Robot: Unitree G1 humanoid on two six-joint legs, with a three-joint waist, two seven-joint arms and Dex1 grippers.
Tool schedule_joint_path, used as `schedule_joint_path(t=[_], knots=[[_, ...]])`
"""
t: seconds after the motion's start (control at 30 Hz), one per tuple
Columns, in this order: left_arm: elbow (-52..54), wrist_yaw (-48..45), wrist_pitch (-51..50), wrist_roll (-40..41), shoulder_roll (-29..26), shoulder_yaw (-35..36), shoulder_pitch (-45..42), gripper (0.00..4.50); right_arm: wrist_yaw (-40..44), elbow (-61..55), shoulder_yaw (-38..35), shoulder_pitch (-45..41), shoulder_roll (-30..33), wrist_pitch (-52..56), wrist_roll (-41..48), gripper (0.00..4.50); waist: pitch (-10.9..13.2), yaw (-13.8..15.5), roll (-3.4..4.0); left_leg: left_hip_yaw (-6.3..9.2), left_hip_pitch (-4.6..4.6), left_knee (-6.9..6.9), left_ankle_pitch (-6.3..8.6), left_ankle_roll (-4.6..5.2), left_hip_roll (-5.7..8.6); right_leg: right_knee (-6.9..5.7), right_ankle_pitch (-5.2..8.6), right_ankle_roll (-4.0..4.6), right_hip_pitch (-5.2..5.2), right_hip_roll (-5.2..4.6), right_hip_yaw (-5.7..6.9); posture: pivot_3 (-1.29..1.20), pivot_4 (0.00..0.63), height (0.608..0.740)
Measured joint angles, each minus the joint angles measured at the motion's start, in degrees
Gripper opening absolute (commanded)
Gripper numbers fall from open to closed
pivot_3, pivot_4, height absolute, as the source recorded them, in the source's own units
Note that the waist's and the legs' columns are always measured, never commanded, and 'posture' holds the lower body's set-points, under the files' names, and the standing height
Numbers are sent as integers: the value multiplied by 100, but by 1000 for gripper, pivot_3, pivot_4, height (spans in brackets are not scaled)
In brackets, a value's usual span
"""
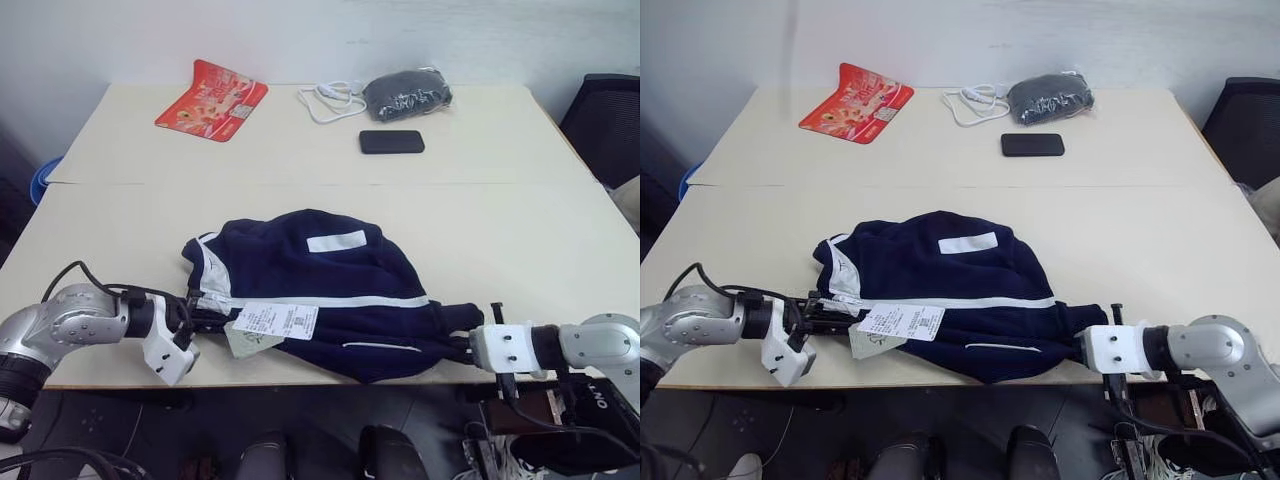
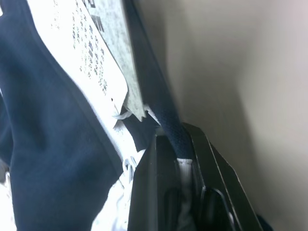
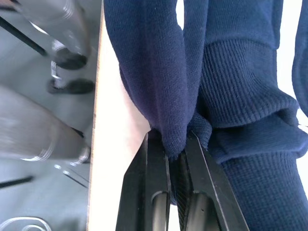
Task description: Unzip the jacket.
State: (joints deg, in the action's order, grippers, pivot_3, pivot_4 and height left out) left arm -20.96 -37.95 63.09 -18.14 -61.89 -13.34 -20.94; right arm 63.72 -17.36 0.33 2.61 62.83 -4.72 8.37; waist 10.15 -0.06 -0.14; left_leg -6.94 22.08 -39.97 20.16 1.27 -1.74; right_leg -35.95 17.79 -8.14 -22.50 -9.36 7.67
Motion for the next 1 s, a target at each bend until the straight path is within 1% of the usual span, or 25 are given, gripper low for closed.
schedule_joint_path(t=[0.17, 0.23, 0.27, 0.33, 0.37, 0.5, 0.57, 0.63, 0.67, 0.87, 0.93, 1.0], knots=[[335, 33, -518, 125, 1, 168, 338, 0, 125, -25, -12, 143, 0, 14, 47, 19, 0, -1, 0, 0, -4, -2, -1, 1, 0, -1, 0, 0, 5, 0, 0, 0, 150, 740], [490, -7, -750, 236, -1, 209, 460, 580, 220, -40, -48, 146, 1, 111, 154, 0, 0, 0, 0, 2, -6, -1, -1, 1, -1, -1, 0, 0, 6, 0, -1, 0, 150, 740], [557, -28, -897, 378, -1, 243, 551, 800, 294, -44, -72, 156, 2, 159, 233, 279, 0, 0, 0, 4, -7, -1, 0, 1, -1, -1, 0, 0, 6, 0, -3, 0, 150, 740], [739, -145, -1233, 682, -28, 354, 749, 1389, 412, -45, -83, 152, 7, 253, 306, 877, 0, -2, 0, 7, -7, -1, 0, 1, -2, -1, 0, 0, 6, 0, -3, 0, 150, 740], [841, -218, -1418, 876, -88, 413, 866, 1706, 455, -41, -90, 145, 7, 319, 328, 1227, 0, -6, 0, 10, -10, 0, 0, 1, -3, -1, 0, 0, 6, 0, -5, 0, 150, 740], [1255, -349, -1894, 1196, -219, 710, 1306, 2888, 665, -35, -134, 143, 104, 473, 408, 2625, -1, -25, 1, 8, -35, 20, 0, 0, -5, 0, 0, 0, 10, 2, -19, 0, 150, 740], [1550, -366, -2225, 1387, -251, 955, 1657, 3446, 737, -58, -252, 159, 111, 512, 471, 3276, 0, -32, 1, 1, -51, 32, 1, -1, -5, 2, 0, 0, 17, 2, -25, 0, 150, 740], [1929, -500, -2722, 1770, -340, 1241, 2126, 4039, 778, -142, -381, 143, 113, 664, 616, 3963, 0, -42, 1, -2, -54, 35, 1, -2, -7, 2, 0, 0, 17, 2, -31, 0, 150, 740], [2125, -596, -3049, 2040, -377, 1392, 2380, 4315, 796, -219, -470, 135, 113, 801, 748, 3990, 0, -44, 1, -2, -57, 36, 2, -3, -8, 2, 0, 0, 17, 2, -33, 0, 150, 740], [3434, -1296, -5567, 3796, -427, 2316, 3859, 4315, 819, -555, -1025, 143, 109, 1668, 1608, 3990, 9, 5, -15, 6, -55, 30, 3, -1, -30, 6, 1, 2, 23, 0, -33, 0, 150, 740], [4041, -1706, -6621, 4618, -481, 2912, 4499, 4315, 813, -713, -1177, 110, 106, 2151, 2074, 3990, 15, 3, -25, 11, -55, 28, 5, 1, -34, 8, 1, 2, 28, -3, -32, 0, 150, 740], [4394, -2035, -7255, 5083, -529, 3321, 4657, 4315, 820, -818, -1254, -2, 106, 2474, 2430, 3990, 15, 22, -25, 19, -56, 25, 6, 0, -33, 13, 2, 4, 36, -3, -24, 0, 150, 740]])
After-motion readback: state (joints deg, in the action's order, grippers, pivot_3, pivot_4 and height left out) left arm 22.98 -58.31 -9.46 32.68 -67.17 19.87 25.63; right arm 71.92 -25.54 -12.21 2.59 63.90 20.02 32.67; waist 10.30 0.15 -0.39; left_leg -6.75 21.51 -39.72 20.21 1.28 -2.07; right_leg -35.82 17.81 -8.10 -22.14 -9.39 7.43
